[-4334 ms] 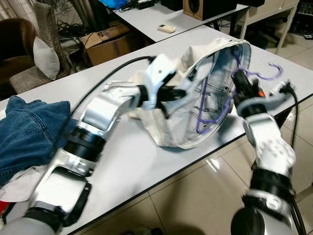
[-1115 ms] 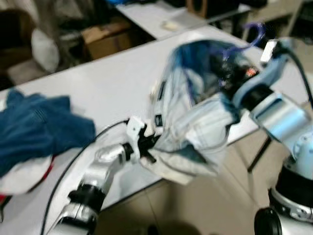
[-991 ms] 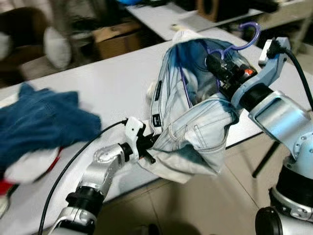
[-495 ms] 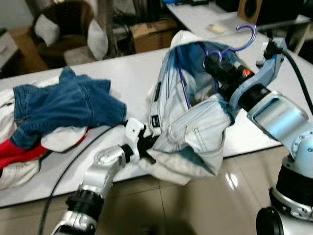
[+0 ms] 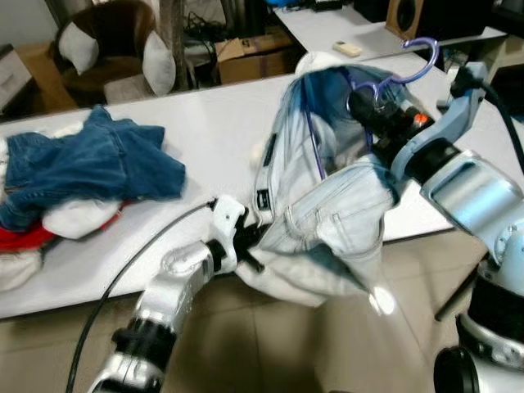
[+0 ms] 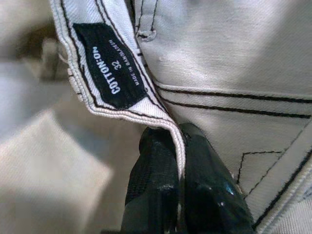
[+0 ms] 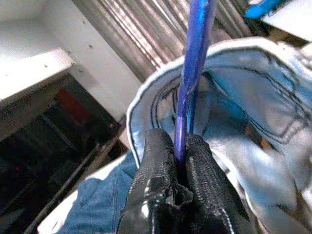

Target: Hang hanger

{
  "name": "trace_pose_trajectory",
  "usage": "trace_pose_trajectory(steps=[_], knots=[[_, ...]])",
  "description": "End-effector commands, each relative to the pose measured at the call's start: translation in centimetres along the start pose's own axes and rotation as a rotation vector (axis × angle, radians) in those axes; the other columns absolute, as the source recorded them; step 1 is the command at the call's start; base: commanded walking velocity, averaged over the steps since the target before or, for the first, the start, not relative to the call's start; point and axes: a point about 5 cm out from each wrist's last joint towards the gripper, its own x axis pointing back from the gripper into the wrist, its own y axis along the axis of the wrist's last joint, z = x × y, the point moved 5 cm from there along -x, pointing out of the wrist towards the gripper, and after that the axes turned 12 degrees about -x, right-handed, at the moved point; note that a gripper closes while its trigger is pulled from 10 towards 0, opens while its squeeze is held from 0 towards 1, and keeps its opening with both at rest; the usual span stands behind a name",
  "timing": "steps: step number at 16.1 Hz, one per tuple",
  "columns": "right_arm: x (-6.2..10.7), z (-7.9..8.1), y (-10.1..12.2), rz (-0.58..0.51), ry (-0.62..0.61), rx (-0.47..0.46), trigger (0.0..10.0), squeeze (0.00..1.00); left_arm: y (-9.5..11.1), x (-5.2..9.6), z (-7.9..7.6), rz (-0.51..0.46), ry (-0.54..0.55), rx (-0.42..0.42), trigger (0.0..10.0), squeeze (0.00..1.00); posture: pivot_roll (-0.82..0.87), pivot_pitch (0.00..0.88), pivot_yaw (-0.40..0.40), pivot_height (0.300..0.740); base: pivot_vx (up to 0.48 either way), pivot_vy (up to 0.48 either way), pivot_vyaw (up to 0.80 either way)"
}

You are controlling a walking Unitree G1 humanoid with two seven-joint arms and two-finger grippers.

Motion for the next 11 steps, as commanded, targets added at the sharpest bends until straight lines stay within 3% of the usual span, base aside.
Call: trace_pose_trajectory(steps=[1, 5, 11], knots=[[0.4, 2.1, 0.7, -0.030, 0.102, 0.003, 10.0, 0.00, -1.4, 0.8, 0.5, 0.060, 0.020, 0.000, 10.0, 0.00, -0.21, 0.000, 0.121, 0.740, 0.000, -0.349, 0.00], [0.5, 2.2, 0.0, -0.008, 0.115, 0.006, 10.0, 0.00, -1.4, 1.0, 0.7, 0.067, 0.019, -0.008, 10.0, 0.00, -0.20, 0.000, 0.125, 0.740, 0.000, -0.343, 0.00], [0.9, 3.0, -2.8, 0.130, 0.203, 0.027, 10.0, 0.00, -3.1, 3.2, 2.0, 0.123, 0.055, -0.019, 10.0, 0.00, -0.19, 0.000, 0.119, 0.740, 0.000, -0.321, 0.79]])
